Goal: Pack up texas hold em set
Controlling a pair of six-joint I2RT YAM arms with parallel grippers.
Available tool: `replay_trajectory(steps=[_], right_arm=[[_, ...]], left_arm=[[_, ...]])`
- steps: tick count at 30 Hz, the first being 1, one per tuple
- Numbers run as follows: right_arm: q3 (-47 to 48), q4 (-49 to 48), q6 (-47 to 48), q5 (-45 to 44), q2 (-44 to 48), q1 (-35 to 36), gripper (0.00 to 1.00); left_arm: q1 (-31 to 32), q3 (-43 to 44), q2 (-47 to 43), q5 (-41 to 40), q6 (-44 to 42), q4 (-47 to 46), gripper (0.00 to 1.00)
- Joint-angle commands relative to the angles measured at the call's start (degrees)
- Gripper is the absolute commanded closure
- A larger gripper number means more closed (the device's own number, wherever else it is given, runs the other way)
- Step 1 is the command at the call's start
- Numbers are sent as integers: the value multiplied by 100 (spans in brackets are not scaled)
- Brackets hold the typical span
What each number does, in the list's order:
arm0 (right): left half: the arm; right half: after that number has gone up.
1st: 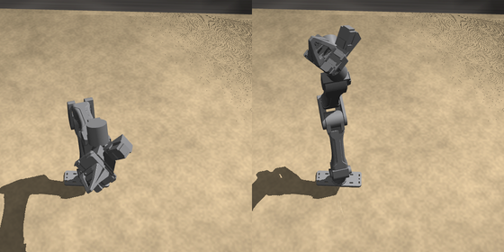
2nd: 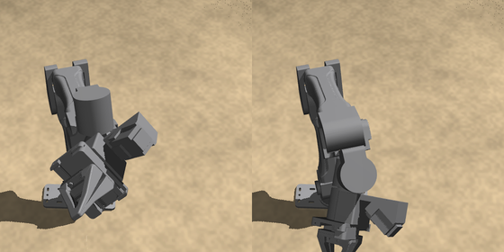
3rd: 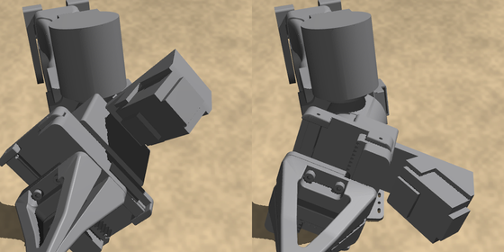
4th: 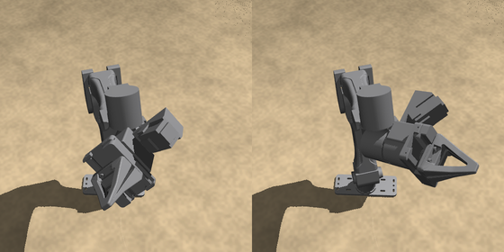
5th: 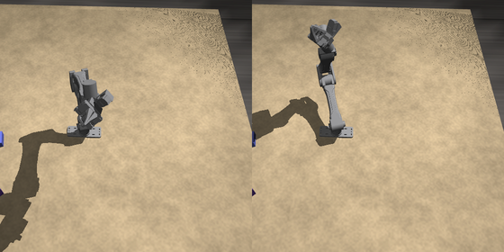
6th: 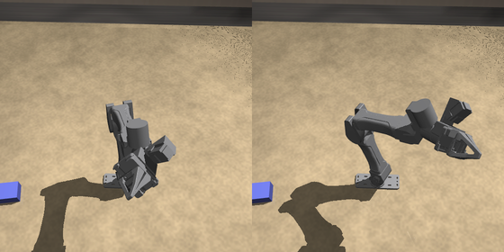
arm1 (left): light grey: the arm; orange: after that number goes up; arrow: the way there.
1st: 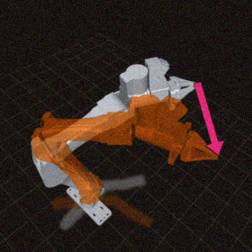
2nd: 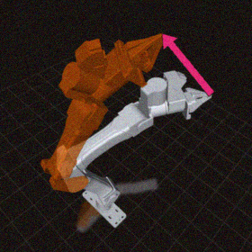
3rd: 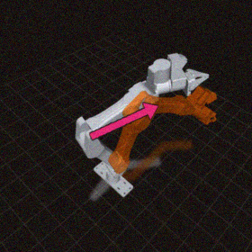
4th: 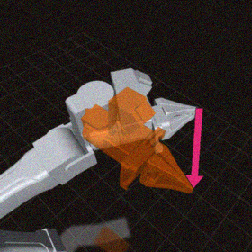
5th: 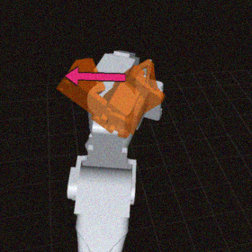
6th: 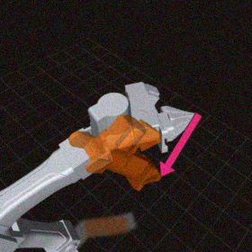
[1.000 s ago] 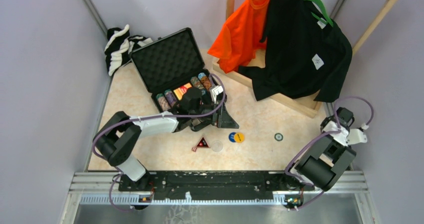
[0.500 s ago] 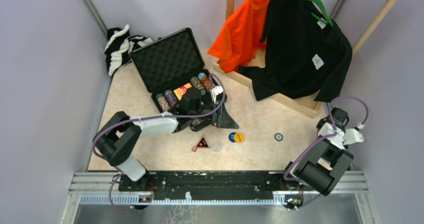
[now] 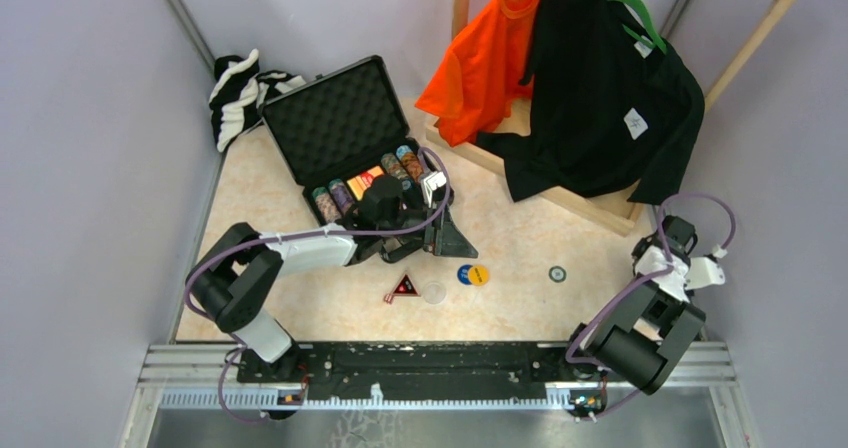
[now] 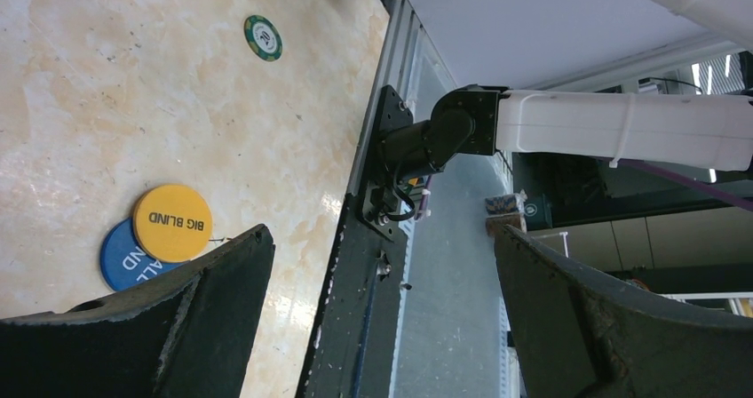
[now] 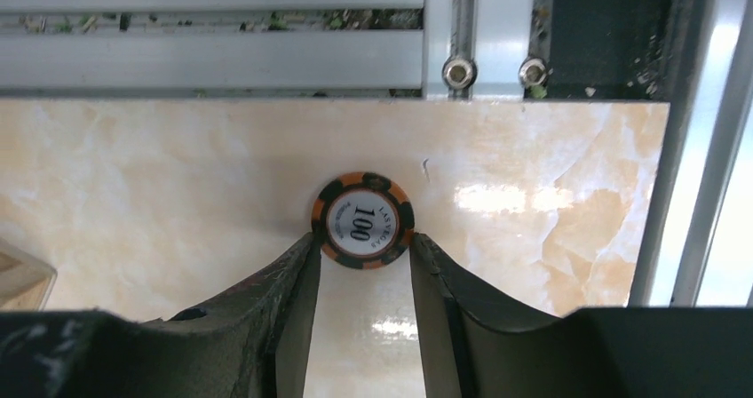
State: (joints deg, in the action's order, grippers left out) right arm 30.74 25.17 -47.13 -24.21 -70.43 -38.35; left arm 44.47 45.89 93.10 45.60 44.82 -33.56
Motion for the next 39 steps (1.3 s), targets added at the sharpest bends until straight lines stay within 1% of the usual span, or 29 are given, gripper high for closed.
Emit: replay_trajectory(steps=[1, 10, 12, 14, 16, 17, 18, 19, 20, 23, 26, 28, 30, 35, 39], right_arm=[[-143, 307, -122, 552, 204, 138, 58], [-79, 360, -436, 498, 135, 709, 58], [-4, 448, -472, 411, 177, 723, 55], [151, 596, -405, 226, 288, 723, 48], [371, 724, -184, 35, 457, 717, 45], [460, 741, -41, -26, 571, 715, 47], [535, 721, 71, -88, 698, 699, 61], [558, 634, 190, -115, 866, 653, 87], [514, 451, 337, -131, 1032, 580, 100], [179, -49, 544, -5, 1511, 340, 100], [-496, -477, 68, 63, 1867, 83, 100], [-948, -784, -147, 491, 1941, -341, 100], [-1190, -1000, -157, 499, 1837, -570, 100], [-1018, -1174, -365, 451, 1590, -661, 100], [-835, -1075, -378, 289, 1500, -696, 100]], left_arm=[[-35, -58, -1, 141, 62, -296, 2], [-35, -70, -26, 141, 68, -315, 2], [-35, -79, -37, 136, 71, -318, 2], [-35, -76, -46, 137, 71, -318, 2], [-36, -77, -38, 148, 71, -323, 2], [-39, -72, -38, 150, 71, -326, 2], [-35, -72, -30, 145, 69, -330, 2], [-37, -71, -15, 144, 56, -335, 2], [-35, -69, 1, 135, 35, -331, 2], [-39, -37, 29, 59, -116, -197, 2], [-39, -28, 16, 28, -195, -194, 2], [-35, -32, 26, 7, -221, -195, 2], [-39, -31, 68, -8, -243, -186, 2], [-48, 2, 120, -15, -281, -161, 2], [-57, 36, 167, -86, -355, -69, 2]])
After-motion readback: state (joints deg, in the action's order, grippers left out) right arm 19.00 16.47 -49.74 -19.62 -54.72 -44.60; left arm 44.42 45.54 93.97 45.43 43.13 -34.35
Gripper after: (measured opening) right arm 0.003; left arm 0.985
